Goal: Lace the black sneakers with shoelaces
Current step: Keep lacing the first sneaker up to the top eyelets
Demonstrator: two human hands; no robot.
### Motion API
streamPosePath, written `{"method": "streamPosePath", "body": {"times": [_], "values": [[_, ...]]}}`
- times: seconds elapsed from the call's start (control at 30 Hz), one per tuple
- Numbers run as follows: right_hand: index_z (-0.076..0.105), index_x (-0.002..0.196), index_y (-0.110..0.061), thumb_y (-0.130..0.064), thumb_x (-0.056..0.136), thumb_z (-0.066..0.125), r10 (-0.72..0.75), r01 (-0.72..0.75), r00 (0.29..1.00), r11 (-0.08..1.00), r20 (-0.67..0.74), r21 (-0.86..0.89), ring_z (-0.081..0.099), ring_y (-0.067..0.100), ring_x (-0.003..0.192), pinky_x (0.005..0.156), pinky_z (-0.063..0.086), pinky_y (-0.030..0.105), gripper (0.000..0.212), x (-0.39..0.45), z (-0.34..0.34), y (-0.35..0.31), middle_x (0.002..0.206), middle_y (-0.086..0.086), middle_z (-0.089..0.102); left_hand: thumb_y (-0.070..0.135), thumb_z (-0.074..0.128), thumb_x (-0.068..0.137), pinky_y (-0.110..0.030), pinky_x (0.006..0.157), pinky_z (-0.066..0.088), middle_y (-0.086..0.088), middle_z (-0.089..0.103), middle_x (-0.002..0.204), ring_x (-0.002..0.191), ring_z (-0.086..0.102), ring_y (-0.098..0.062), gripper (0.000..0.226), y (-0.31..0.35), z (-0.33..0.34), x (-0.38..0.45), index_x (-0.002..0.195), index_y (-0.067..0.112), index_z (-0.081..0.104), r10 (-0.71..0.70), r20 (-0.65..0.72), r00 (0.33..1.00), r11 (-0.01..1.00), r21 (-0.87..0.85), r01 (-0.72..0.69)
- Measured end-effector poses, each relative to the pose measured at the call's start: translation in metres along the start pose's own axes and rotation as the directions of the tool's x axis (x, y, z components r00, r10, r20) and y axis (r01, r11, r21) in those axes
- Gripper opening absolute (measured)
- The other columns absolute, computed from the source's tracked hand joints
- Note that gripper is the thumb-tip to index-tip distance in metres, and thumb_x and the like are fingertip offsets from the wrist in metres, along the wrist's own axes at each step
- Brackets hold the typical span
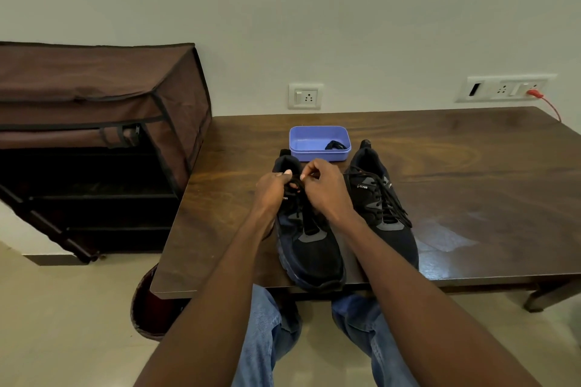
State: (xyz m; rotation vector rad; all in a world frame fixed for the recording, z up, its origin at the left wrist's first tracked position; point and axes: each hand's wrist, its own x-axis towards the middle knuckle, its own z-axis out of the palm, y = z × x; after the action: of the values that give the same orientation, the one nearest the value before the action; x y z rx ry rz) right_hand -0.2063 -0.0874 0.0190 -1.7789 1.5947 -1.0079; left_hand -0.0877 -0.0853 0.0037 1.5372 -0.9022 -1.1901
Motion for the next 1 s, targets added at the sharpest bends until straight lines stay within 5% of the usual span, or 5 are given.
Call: {"method": "streamPosePath", "body": {"times": [0.13,0.43,0.67,0.83,1.0], "values": [[0.058,0.063,-0.022,-0.055,0.088,0.058,-0.039,0.034,0.999,0.983,-0.025,-0.179,0.056,0.019,0.08,0.081,0.042,0.04,0.042,-0.003,-0.001,-0.004,0.075,-0.003,0.059,0.022,0.059,0.097,-0.039,0.072,0.057,-0.01,0.071,0.08,0.076,0.068,-0.025,0.025,0.003,0.002,0.0,0.078,0.008,0.068,-0.042,-0.026,0.999,0.994,-0.097,0.039],[0.066,0.081,-0.02,-0.022,0.098,0.049,0.041,0.013,0.988,0.94,0.15,-0.341,0.056,0.021,0.084,0.097,0.031,0.044,0.024,-0.017,-0.016,-0.018,0.076,-0.003,0.061,0.022,0.064,0.094,-0.036,0.067,0.053,-0.012,0.067,0.082,0.075,0.063,-0.023,0.02,0.003,-0.005,-0.003,0.083,0.006,0.069,-0.007,-0.073,0.997,0.992,-0.124,-0.002],[0.055,0.087,-0.015,-0.028,0.096,0.05,0.227,0.006,0.927,0.787,0.299,-0.617,0.053,0.025,0.086,0.098,0.032,0.045,0.016,-0.025,-0.032,-0.012,0.088,0.003,0.059,0.02,0.059,0.099,-0.02,0.053,0.044,-0.001,0.065,0.074,0.068,0.059,-0.012,0.03,0.0,-0.005,0.002,0.069,0.015,0.065,0.022,-0.17,0.985,0.998,-0.053,-0.031],[0.048,0.096,-0.013,-0.024,0.097,0.049,0.346,-0.012,0.858,0.753,0.379,-0.658,0.056,0.03,0.1,0.103,0.038,0.046,0.012,-0.032,-0.041,-0.019,0.099,0.007,0.055,0.026,0.06,0.097,-0.037,0.071,0.057,-0.009,0.072,0.079,0.073,0.067,-0.021,0.03,-0.003,-0.002,0.006,0.078,0.005,0.072,0.049,-0.199,0.979,0.998,0.045,-0.041],[0.057,0.12,-0.009,-0.024,0.096,0.048,0.41,-0.027,0.814,0.734,0.411,-0.679,0.057,0.032,0.114,0.105,0.041,0.045,0.03,-0.035,-0.042,-0.026,0.124,0.013,0.06,0.027,0.059,0.098,-0.029,0.056,0.046,-0.007,0.06,0.07,0.063,0.055,-0.018,0.032,-0.003,-0.001,0.008,0.079,0.004,0.069,0.083,-0.242,0.967,0.989,0.142,-0.05]]}}
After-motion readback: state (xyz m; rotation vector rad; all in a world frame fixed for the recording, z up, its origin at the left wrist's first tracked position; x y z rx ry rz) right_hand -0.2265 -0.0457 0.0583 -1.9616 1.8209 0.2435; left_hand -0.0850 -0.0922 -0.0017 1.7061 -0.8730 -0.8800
